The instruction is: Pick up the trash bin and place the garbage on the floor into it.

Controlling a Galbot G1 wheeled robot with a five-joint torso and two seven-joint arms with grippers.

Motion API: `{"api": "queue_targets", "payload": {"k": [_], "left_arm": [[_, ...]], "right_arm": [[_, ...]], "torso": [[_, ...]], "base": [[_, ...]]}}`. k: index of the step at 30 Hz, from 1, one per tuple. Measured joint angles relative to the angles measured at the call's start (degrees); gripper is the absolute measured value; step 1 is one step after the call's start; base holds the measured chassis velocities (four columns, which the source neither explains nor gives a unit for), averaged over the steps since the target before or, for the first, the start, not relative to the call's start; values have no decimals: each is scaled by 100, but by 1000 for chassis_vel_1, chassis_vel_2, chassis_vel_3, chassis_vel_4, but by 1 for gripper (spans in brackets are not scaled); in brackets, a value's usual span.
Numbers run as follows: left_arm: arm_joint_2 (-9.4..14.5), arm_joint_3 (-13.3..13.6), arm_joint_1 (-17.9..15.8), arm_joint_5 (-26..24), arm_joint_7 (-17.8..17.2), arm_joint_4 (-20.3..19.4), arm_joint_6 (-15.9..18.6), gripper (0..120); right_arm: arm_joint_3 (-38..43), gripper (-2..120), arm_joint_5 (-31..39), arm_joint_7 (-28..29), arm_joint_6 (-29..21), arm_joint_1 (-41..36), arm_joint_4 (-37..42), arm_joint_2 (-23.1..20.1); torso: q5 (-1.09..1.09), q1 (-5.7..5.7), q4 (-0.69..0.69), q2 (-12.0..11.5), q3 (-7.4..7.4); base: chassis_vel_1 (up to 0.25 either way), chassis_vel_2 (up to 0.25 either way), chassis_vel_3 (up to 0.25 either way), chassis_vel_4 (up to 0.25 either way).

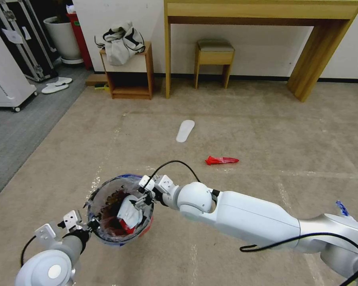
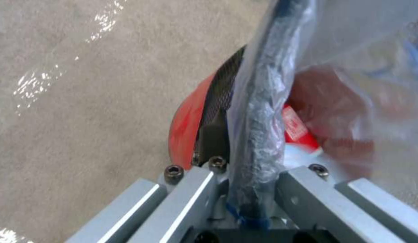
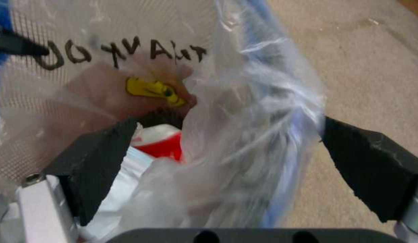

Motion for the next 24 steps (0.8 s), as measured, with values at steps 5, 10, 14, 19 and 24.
{"api": "queue_targets", "payload": {"k": [5, 10, 14, 19, 24], "left_arm": [[-9, 9, -21, 0, 1, 26, 0, 0], [-9, 10, -28, 0, 2, 44, 0, 0], [-9, 14, -36, 0, 2, 50, 0, 0], [-8, 14, -30, 0, 2, 53, 0, 0], [-12, 13, -26, 0, 3, 55, 0, 0]], "right_arm": [[-18, 100, 17, -9, 0, 29, 14, 35], [-23, 100, 41, -8, -1, 34, 23, 28], [-23, 100, 66, 1, 5, 33, 38, 36], [64, 100, 72, 45, 49, 24, 69, 66], [204, 100, 132, 69, 165, 25, 86, 145]], "torso": [[0, 0, 0, 0, 0], [-1, 0, 0, 0, 0], [-1, 0, -1, 0, 0], [-1, 0, -1, 0, 0], [-1, 0, 0, 0, 0]], "base": [[0, 0, 0, 0], [0, 0, 0, 0], [0, 0, 0, 0], [0, 0, 0, 0], [0, 0, 0, 0]]}}
